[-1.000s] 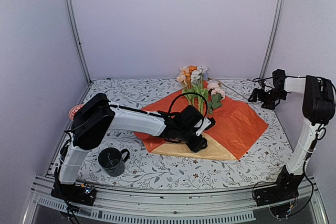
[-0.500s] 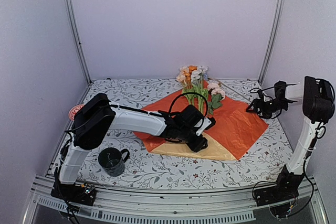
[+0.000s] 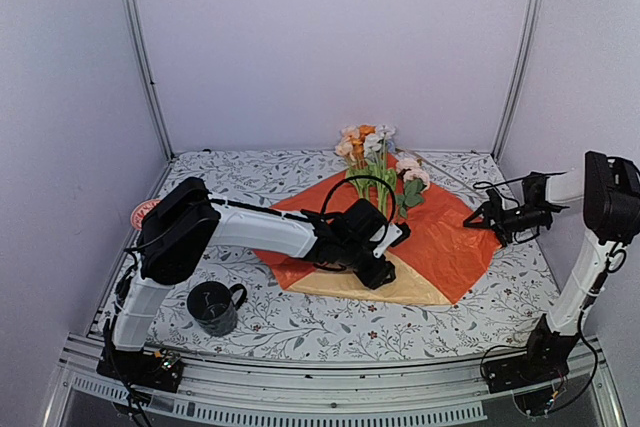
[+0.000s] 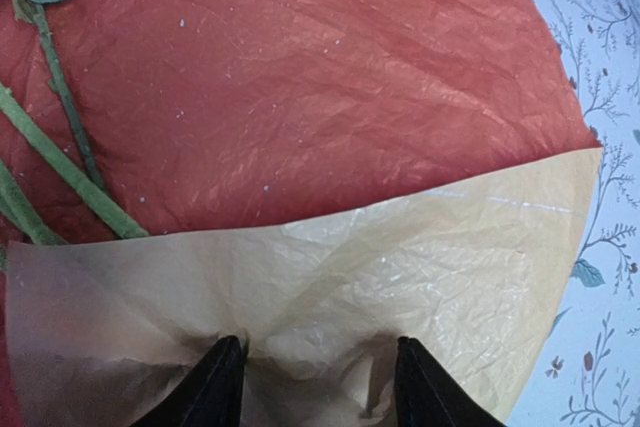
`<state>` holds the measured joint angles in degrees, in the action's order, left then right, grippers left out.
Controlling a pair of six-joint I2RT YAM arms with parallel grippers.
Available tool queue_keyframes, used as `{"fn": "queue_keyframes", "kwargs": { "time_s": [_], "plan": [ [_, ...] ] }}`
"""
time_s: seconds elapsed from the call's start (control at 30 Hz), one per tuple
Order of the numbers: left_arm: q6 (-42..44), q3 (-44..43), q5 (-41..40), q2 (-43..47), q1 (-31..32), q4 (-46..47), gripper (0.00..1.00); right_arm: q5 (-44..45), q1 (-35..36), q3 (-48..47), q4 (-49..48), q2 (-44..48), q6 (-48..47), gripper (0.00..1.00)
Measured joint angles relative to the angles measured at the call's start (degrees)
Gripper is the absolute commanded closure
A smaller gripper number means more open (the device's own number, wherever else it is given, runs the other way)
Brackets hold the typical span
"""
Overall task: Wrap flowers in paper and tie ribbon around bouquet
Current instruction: Pick up the one-fourth-folded wrapping paper from the center of the board.
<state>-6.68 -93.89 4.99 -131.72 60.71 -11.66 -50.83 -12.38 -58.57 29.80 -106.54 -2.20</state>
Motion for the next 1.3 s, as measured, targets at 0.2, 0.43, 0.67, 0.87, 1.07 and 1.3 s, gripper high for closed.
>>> {"fn": "queue_keyframes", "kwargs": {
  "time_s": [0.2, 0.43, 0.67, 0.87, 1.07, 1.3],
  "plan": [
    [0.0, 0.0, 0.3, 0.0, -0.1, 0.0, 0.47, -3.9, 0.2, 11.2, -7.2, 14.4, 8.7, 0.06],
    [0.0, 0.0, 0.6, 0.0, -0.2, 0.1, 0.47, 1.2, 1.4, 22.1, -14.1, 23.6, 16.7, 0.0],
    [0.0, 0.0, 0.6, 0.0, -0.2, 0.1, 0.47, 5.2, 9.1, 27.4, -21.8, 26.1, 25.2, 0.07],
    [-0.3, 0.0, 0.6, 0.0, -0.3, 0.1, 0.47, 10.0, 14.4, 30.5, -24.3, 30.4, 30.4, 0.18],
    [-0.4, 0.0, 0.6, 0.0, -0.3, 0.2, 0.47, 14.8, 15.2, 32.3, -24.4, 33.5, 32.4, 0.35],
    [-0.4, -0.1, 0.6, 0.0, -0.3, 0.1, 0.47, 16.1, 19.6, 33.6, -26.0, 31.0, 35.1, 0.82]
  ]
}}
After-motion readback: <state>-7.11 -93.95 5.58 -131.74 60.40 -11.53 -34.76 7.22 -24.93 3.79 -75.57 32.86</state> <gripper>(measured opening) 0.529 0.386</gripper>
